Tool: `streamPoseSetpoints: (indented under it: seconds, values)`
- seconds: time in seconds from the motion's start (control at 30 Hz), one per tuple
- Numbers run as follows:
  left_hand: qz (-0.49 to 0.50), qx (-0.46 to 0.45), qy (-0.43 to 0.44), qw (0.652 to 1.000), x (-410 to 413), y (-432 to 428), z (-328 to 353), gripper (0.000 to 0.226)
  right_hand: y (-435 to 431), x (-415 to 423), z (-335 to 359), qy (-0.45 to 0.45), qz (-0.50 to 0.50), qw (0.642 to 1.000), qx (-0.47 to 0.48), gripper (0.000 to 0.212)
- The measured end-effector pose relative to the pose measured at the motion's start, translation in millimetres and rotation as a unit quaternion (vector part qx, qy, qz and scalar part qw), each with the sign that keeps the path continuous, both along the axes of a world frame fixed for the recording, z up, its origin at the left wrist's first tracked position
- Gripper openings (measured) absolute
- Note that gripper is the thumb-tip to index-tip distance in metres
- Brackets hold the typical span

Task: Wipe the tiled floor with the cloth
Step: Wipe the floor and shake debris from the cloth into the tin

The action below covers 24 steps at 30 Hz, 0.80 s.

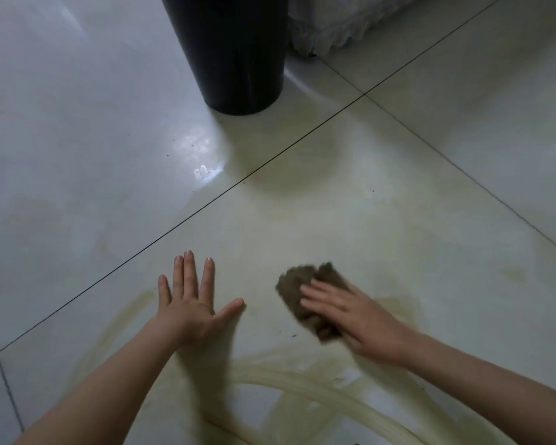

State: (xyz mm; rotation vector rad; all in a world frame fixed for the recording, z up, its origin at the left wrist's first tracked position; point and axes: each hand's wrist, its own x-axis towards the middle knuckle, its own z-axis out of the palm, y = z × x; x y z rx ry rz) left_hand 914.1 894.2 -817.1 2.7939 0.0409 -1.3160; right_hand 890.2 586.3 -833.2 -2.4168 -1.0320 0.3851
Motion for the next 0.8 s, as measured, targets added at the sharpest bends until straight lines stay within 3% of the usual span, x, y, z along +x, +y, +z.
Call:
streamPoseSetpoints:
  seconds: [0.07,0.1,0.13,0.2,0.3,0.37,0.43,0.53,0.6,0.67,0.73,0.8]
  values:
    - [0.000,0.001,0.003,1.000,-1,-1,1,0.106,-12,13,14,0.022,0.067,0.997,0.000,0.050]
    - [0.000,0.001,0.001,1.000,-1,-2,2,0.107,-19,32,19,0.013,0.054,0.998,0.004,0.041]
    - [-0.001,0.000,-0.002,1.000,-1,-1,1,0.107,-28,56,22,0.006,0.010,1.000,0.005,0.035]
    - [-0.001,-0.001,-0.006,1.000,0,0,0,0.106,-57,115,24,-0.010,-0.167,0.986,0.005,0.033]
    - [-0.004,-0.002,-0.007,1.000,1,-1,-2,0.105,-92,169,13,0.012,-0.389,0.919,-0.060,0.050]
    - [-0.009,-0.001,-0.011,1.000,0,0,-3,0.104,-69,174,-3,-0.007,-0.453,0.887,-0.085,0.052]
    - [-0.008,-0.001,-0.008,1.000,-2,1,-5,0.103,-18,162,-13,-0.049,-0.438,0.896,-0.049,0.051]
    - [-0.009,-0.001,-0.010,1.000,-2,3,-8,0.103,49,110,-23,-0.083,-0.332,0.939,0.024,0.046]
    - [-0.011,0.001,-0.010,1.000,0,4,-8,0.102,70,68,-15,-0.053,-0.132,0.988,0.053,0.048]
    - [-0.015,-0.001,-0.004,1.000,2,3,-5,0.100,56,69,-9,-0.030,0.047,0.998,0.043,0.050]
    - [-0.012,-0.007,0.001,1.000,2,1,-3,0.099,38,106,-5,0.005,0.010,0.999,0.038,0.046]
    - [-0.015,-0.009,-0.001,1.000,1,1,-4,0.096,28,159,-5,-0.020,-0.146,0.989,0.022,0.046]
